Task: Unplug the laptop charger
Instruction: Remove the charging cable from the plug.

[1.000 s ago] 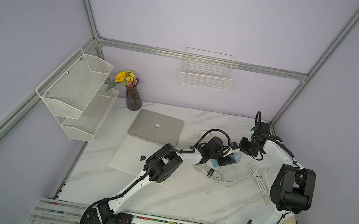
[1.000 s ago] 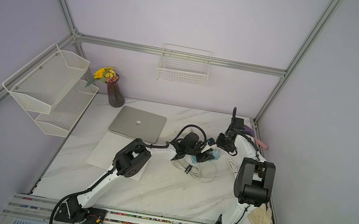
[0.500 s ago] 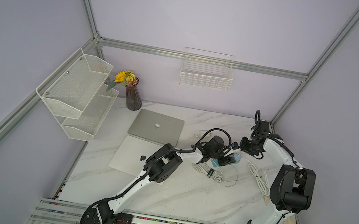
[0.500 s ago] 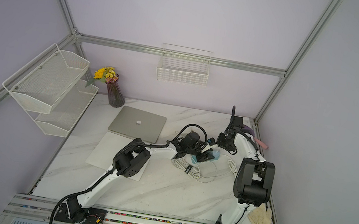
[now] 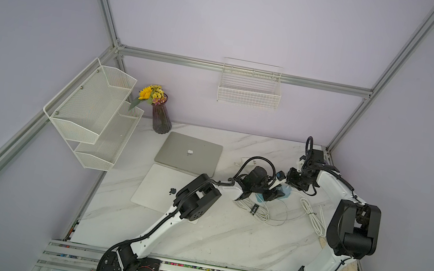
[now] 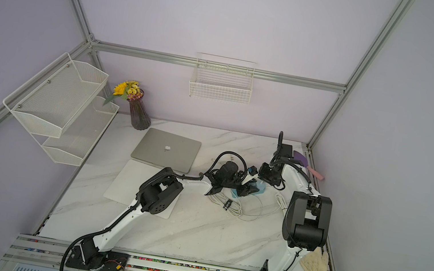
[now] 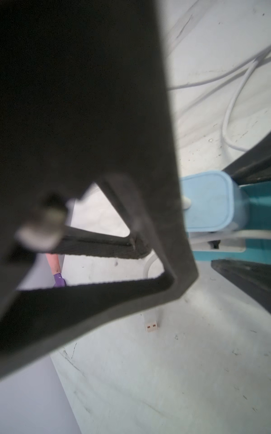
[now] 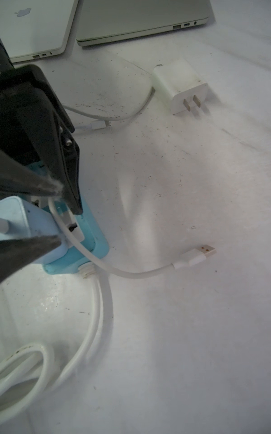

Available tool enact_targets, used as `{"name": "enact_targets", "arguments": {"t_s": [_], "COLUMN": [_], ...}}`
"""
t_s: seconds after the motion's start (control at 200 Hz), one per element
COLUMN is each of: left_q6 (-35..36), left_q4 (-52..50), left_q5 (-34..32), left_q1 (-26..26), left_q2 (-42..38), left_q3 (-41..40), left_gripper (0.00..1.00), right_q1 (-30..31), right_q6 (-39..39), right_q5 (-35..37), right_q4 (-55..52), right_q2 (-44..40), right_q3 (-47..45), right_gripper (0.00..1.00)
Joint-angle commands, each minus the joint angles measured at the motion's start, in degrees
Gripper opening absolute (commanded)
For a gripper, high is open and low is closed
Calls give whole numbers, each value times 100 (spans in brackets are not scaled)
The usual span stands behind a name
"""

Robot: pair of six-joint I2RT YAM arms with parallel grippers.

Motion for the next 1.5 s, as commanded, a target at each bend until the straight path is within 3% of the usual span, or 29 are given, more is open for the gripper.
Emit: {"name": "enact_targets", "arguments": {"t_s": [0.0, 0.195, 0.41, 0.675, 0.885, 1.32, 1.45, 1.495], "left_q6": [-224, -103, -57, 92, 251, 313, 329, 339], "left_q4": [-326, -544, -739, -863, -1088, -840, -851, -860], "left_q5": [-248, -300, -309, -318, -396, -419, -391, -399], "left_q1": [-192, -194, -192, -227, -301, -429, -431, -429], "left_q2": [55, 51, 109, 86, 73, 33, 42, 36], "left_q3": [66, 135, 278, 286, 316, -38, -15, -4], "left_gripper": [0, 0, 0, 0, 0, 0, 0, 0], "right_q1": [413, 563, 713, 714, 714, 691, 687, 684], "right_q6": [-203, -347, -426, -333, -262, -162, -129, -125], "right_q5": [-107, 412, 455, 766, 681, 197, 70, 79], "right_q4": [-788, -1231, -1261, -1048, -885, -285, -110, -119], "right_q2": [-155, -223, -19, 43, -236, -464, -619, -601], "right_q3": [-27, 231, 240, 389, 483, 100, 20, 22], "right_gripper": [29, 27, 27, 36, 36, 31, 27, 19]}}
